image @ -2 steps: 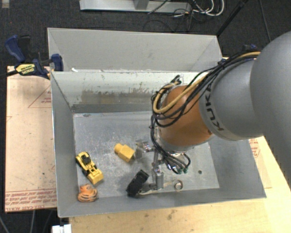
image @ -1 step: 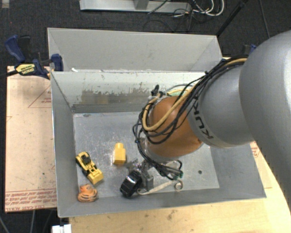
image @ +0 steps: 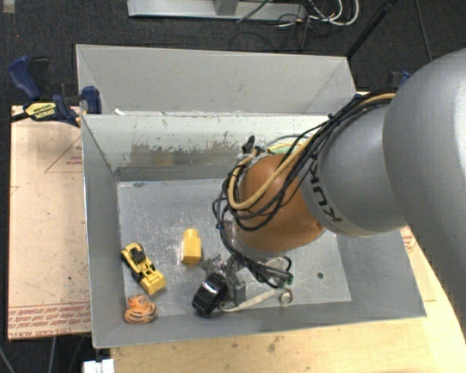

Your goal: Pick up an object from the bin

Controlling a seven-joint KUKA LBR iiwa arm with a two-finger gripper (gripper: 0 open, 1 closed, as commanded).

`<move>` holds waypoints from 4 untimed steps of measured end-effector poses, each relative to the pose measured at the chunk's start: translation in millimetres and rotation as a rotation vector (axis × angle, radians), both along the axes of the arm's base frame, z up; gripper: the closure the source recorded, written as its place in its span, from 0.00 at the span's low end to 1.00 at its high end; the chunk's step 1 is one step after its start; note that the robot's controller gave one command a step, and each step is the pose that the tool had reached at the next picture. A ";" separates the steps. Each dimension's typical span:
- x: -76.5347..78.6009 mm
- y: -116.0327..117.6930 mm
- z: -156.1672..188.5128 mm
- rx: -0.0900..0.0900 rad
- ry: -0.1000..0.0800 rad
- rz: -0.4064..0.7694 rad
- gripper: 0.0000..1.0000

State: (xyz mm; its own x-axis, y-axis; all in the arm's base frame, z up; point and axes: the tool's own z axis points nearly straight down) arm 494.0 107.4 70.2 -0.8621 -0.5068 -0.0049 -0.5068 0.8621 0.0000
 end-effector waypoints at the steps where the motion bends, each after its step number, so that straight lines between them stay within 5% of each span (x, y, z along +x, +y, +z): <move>1: 3.5 2.2 48.3 -0.002 0.010 0.000 1.00; 2: 28.3 -2.2 66.3 0.001 -0.009 0.012 1.00; 3: 21.6 12.0 81.6 -0.004 0.016 0.019 1.00; 4: 31.5 23.7 84.2 0.003 -0.015 0.052 1.00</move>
Offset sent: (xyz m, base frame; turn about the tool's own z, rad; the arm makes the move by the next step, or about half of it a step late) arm 0.0576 -0.0133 -0.0002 -0.0374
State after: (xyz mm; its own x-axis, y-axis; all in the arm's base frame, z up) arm 525.5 131.1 154.4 -0.8344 -0.5508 -0.0186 -0.5508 0.8346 -0.0054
